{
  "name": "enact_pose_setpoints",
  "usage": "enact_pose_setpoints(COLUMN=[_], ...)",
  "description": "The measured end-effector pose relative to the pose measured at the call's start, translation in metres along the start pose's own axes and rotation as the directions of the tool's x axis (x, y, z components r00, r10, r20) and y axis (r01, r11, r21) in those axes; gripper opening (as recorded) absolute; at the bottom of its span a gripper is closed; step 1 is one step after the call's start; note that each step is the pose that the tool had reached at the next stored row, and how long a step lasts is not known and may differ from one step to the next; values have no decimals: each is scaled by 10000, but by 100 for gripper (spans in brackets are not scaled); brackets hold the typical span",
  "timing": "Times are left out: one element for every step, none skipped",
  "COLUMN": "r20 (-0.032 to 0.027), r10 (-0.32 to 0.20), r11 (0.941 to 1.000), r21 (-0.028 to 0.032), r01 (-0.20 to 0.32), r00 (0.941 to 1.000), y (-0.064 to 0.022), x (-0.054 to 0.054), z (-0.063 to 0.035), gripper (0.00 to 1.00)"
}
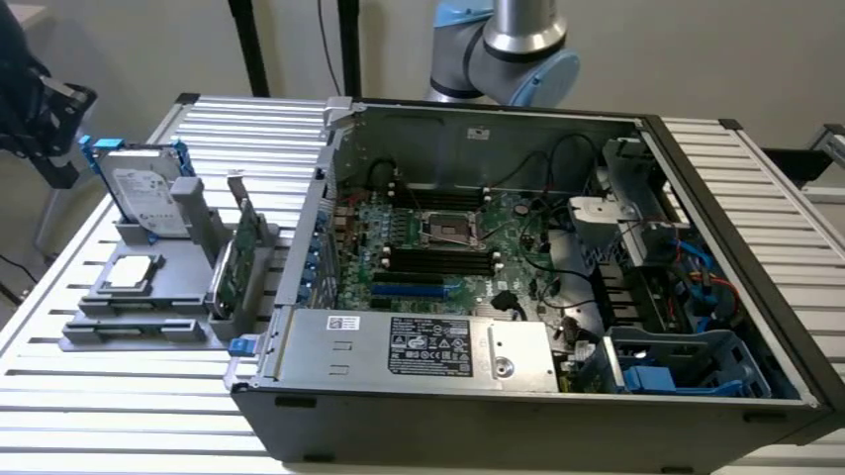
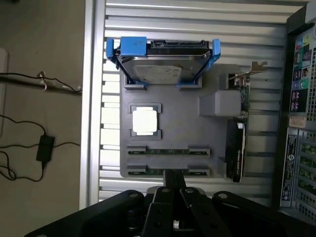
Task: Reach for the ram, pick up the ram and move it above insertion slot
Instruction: 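Reach for the ram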
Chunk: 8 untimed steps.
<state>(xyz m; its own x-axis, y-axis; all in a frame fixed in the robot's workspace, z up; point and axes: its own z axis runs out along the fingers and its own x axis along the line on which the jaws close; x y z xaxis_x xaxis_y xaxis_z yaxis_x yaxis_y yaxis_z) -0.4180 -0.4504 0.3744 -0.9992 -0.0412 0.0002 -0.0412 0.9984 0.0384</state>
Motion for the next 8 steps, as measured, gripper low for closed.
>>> enact_pose_setpoints(r20=[-2, -3, -3, -3, -3, -3, -3, -4], r10=[-38, -73, -86, -86, -87, -87, -87, -103], r11=[10000, 10000, 10000, 10000, 10000, 10000, 10000, 9999], r21=[0, 0, 1, 0, -1, 0, 0, 2], r01=[38, 73, 86, 86, 87, 87, 87, 103], r00=[10000, 10000, 10000, 10000, 10000, 10000, 10000, 9999], y=[-11, -19, -24, -24, -24, -24, -24, -24], x=[0, 1, 1, 1, 1, 1, 1, 1], z=[-1, -1, -1, -1, -1, -1, -1, -1], gripper=[11, 11, 11, 11, 11, 11, 11, 11])
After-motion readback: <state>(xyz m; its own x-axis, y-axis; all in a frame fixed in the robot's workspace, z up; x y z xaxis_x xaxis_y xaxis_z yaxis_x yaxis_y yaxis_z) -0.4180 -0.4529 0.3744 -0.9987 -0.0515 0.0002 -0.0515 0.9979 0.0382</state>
